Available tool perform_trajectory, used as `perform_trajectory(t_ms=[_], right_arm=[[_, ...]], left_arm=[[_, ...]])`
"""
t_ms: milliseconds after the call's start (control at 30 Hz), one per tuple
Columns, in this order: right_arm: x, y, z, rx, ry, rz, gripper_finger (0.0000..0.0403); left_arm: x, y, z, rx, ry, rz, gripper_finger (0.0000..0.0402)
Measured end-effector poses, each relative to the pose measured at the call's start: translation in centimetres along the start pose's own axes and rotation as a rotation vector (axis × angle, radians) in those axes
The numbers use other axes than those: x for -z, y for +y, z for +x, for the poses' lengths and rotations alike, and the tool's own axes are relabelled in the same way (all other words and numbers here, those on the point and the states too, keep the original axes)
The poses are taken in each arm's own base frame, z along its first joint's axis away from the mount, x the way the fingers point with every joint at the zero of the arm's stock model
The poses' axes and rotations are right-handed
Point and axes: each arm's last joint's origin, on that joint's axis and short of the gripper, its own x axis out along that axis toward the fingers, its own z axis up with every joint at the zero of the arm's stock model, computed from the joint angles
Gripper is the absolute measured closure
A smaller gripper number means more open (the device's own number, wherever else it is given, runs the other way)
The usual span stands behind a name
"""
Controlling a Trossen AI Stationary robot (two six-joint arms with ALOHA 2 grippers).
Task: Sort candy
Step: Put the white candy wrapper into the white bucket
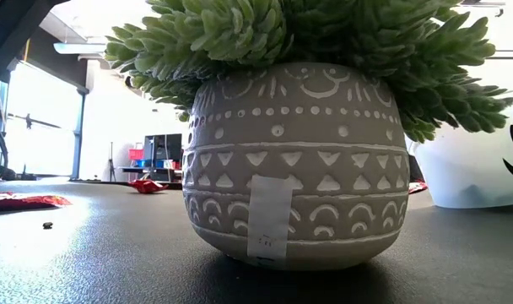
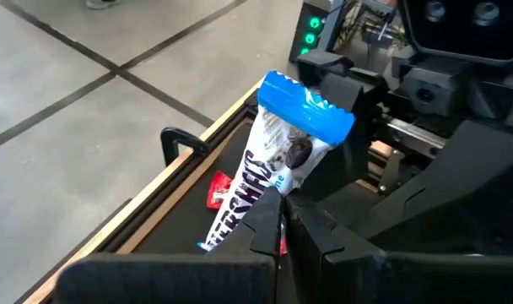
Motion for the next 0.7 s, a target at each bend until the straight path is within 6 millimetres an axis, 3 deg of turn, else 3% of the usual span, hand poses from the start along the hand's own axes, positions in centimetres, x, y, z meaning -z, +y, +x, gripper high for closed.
perform_trajectory(t_ms=[700], right_arm=[[0.1, 0.0, 0.0, -0.007, 0.010, -0.039, 0.0249]], left_arm=[[0.4, -1.1, -0.3, -0.006, 0.008, -0.005, 0.0401]])
